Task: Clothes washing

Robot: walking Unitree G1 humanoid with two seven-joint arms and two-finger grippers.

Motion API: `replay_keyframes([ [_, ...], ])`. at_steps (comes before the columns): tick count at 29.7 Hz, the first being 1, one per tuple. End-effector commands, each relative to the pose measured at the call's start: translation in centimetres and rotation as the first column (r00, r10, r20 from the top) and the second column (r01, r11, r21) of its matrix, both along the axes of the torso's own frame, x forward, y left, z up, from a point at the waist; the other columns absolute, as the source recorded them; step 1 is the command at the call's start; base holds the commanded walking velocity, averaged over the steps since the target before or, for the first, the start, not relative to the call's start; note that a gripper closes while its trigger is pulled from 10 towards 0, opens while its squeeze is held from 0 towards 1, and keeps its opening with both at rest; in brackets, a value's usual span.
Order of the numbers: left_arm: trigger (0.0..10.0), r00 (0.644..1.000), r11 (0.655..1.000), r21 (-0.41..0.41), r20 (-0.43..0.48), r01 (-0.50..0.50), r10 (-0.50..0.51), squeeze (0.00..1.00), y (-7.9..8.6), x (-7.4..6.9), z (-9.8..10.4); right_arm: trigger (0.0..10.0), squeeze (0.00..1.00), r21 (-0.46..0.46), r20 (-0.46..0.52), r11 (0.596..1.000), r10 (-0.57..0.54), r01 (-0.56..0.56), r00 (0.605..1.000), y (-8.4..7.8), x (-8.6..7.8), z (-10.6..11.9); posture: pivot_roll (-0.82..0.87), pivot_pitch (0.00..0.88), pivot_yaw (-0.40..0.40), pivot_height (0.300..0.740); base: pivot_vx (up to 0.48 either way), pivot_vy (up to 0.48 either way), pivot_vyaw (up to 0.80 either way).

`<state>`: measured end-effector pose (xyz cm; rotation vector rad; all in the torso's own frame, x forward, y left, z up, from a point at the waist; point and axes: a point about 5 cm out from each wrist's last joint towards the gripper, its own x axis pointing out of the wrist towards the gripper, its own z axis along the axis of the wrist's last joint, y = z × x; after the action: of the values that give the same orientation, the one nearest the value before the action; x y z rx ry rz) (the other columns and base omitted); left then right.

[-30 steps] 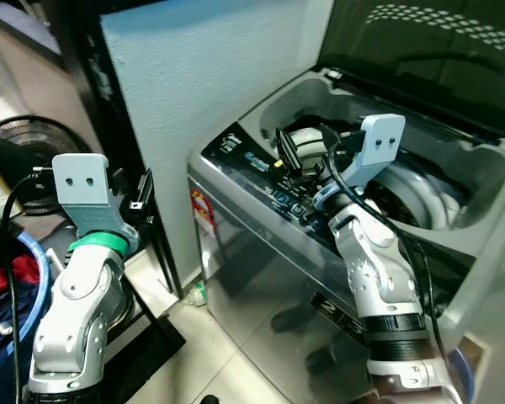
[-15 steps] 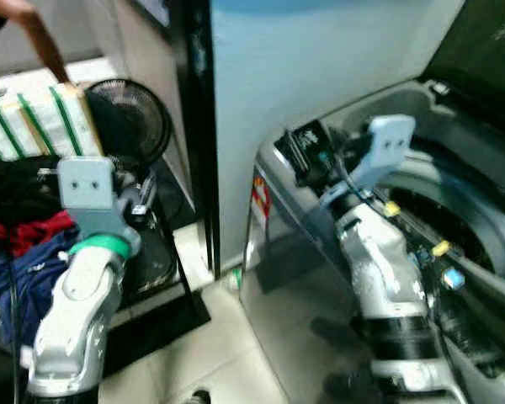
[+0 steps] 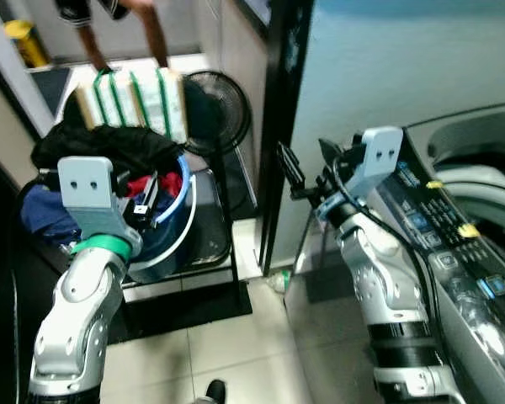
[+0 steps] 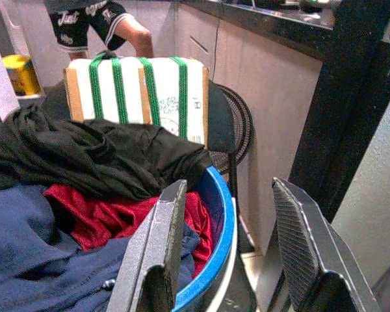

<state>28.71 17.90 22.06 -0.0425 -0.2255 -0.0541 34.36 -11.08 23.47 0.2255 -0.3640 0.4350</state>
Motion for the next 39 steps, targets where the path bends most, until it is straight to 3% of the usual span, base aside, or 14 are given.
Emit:
replay_keyframes([
  [1, 10.0, 1.0, 1.0, -0.001, -0.02, -0.001, 0.001, 0.0, 0.1, -0.1, -0.4, 10.0, 0.0, 0.0, -0.023, 1.0, 0.022, -0.022, 1.0, 0.3, -0.1, -0.5, 0.14, 0.047, 0.015, 0.74, 0.0, 0.0, 0.8],
  [15, 10.0, 0.999, 1.0, -0.027, -0.047, 0.01, -0.011, 0.0, -0.1, 0.2, -0.9, 10.0, 0.0, 0.009, -0.045, 0.999, 0.036, -0.035, 0.998, 0.2, -0.3, -1.5, 0.14, 0.017, 0.018, 0.74, 0.0, 0.0, 0.8],
  [21, 10.0, 0.998, 1.0, 0.011, -0.056, 0.003, -0.003, 0.0, 0.0, 0.2, -1.5, 10.0, 0.0, 0.007, -0.049, 1.0, 0.022, -0.021, 0.999, -0.2, -0.4, -1.8, 0.14, 0.01, 0.019, 0.74, 0.0, 0.0, 0.8],
  [24, 10.0, 0.998, 1.0, 0.013, -0.057, 0.003, -0.002, 0.0, 0.0, 0.2, -1.6, 10.0, 0.0, 0.015, -0.059, 1.0, 0.013, -0.012, 0.998, -0.4, -0.3, -2.0, 0.14, 0.01, 0.019, 0.74, 0.0, 0.0, 0.0],
  [29, 10.0, 0.998, 1.0, -0.009, -0.059, 0.013, -0.014, 0.0, -0.5, 0.1, -1.9, 10.0, 0.0, -0.061, -0.08, 0.998, 0.003, -0.008, 0.997, 0.1, -0.6, -3.3, 0.14, 0.005, 0.021, 0.74, 0.243, 0.0, 0.0],
  [36, 10.0, 0.998, 1.0, -0.013, -0.06, 0.007, -0.008, 0.0, -0.5, 0.2, -1.9, 10.0, 0.0, -0.095, -0.074, 0.995, 0.013, -0.02, 0.997, 0.3, -0.7, -3.6, 0.14, 0.005, 0.021, 0.74, 0.309, 0.0, 0.0],
  [39, 10.0, 0.998, 1.0, -0.01, -0.06, 0.004, -0.005, 0.0, -0.3, 0.2, -2.0, 10.0, 0.0, -0.092, -0.077, 0.995, 0.018, -0.025, 0.997, 0.3, -0.7, -3.6, 0.14, 0.005, 0.021, 0.74, 0.307, 0.0, 0.8],
])
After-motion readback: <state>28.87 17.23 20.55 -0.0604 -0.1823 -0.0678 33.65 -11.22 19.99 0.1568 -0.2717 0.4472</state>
